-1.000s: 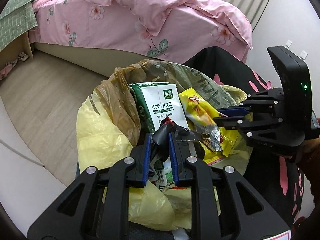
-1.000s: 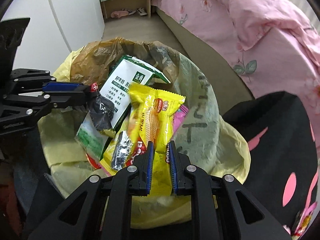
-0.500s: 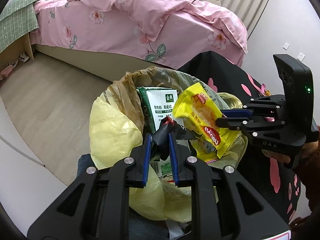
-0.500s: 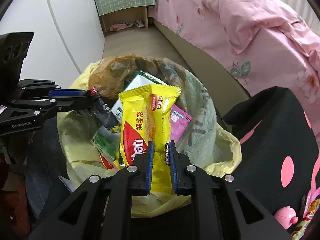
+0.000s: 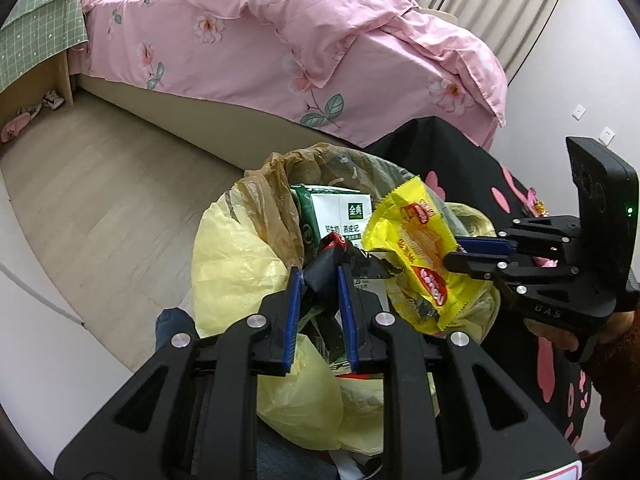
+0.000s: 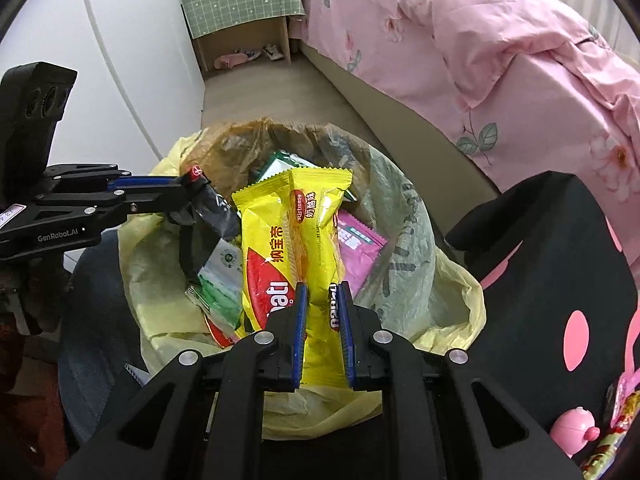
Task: Collect trash
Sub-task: 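Release the wafer wrapper into the bag with the right tool while the left tool releases the strap, then move both open tools back to the table toward the orange bag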
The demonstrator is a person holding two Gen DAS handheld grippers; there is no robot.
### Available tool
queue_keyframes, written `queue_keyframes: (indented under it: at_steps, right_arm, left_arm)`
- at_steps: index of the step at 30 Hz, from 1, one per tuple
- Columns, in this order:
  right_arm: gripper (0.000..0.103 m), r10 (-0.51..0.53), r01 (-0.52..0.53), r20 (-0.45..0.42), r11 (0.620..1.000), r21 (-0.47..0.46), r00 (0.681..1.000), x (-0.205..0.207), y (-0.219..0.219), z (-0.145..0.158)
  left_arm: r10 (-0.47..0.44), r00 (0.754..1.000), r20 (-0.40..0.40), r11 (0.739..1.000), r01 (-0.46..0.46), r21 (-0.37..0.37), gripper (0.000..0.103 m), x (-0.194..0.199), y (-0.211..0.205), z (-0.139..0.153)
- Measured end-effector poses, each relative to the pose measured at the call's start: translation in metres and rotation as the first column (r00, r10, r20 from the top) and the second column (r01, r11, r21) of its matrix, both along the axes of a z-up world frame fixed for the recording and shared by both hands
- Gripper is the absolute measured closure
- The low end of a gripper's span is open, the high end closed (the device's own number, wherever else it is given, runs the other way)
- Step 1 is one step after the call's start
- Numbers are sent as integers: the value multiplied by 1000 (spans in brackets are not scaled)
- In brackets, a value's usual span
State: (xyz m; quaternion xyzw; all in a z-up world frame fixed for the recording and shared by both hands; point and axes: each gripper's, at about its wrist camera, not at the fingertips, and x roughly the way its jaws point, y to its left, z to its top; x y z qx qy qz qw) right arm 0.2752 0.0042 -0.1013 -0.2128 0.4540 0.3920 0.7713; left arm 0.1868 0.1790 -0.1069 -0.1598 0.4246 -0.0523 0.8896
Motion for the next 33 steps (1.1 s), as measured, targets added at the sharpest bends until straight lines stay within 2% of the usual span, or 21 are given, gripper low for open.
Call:
queue_keyframes:
  at_steps: [2,4,5,6,7,8,12,14,16,20,22,26,28,30,32,33]
  right_arm:
    - [86,-13,13,-3,1000,0,1000,2,0,-1]
    - [84,-30,30,-7,999,11,1000,3,-1,-2]
    - [81,-36,36,-14,999,18,999,4,-2,-3]
    - [73,-41,42,-20,999,23,999,5,-4,-3]
    - [68,-44,44,-25,999,31,999,4,-4,-3]
    - [68,-42,44,-36,998,46,998,3,-6,-2]
    - [65,-37,40,-31,996,81,999,-4,-9,7]
    - [61,-38,38,-4,995,96,999,-11,-13,17]
    - [59,-41,38,20,993,111,999,-19,-22,26]
    - [59,-97,88,42,980,179,994,-37,-54,48]
    - [59,-144,127,71,970,207,987,-46,-76,57]
    - [59,-274,232,167,944,235,947,-70,-133,75]
    - [58,-358,301,217,919,254,908,-82,-169,85]
    - [54,-427,361,231,889,281,874,-89,-199,91]
    - [51,-510,430,226,843,322,830,-99,-238,93]
    - [51,-527,446,217,831,333,822,-103,-253,93]
  left_arm:
    - [4,1000,8,999,-3,-34,66,-2,2,2]
    - [11,1000,19,998,-10,-67,61,-5,6,6]
    - [19,999,26,997,-17,-70,56,-6,7,9]
    - [26,999,36,997,-24,-69,52,-7,8,11]
    - [37,998,50,997,-34,-63,42,-9,9,15]
    - [56,996,64,997,-53,-51,36,-11,10,19]
    - [123,989,87,992,-122,-10,32,-13,13,30]
    - [166,981,98,986,-166,0,22,-15,16,36]
    - [200,972,121,979,-204,20,18,-17,17,42]
    - [213,965,157,975,-220,29,12,-20,13,54]
    - [186,966,178,980,-195,34,12,-21,2,60]
    - [94,971,220,993,-108,55,11,-17,-36,70]
    - [28,969,245,996,-47,72,11,-14,-64,75]
    - [-27,966,257,997,6,80,11,-11,-86,77]
    - [-97,961,259,994,80,76,11,-7,-116,79]
    - [-133,957,258,991,119,69,11,-4,-131,79]
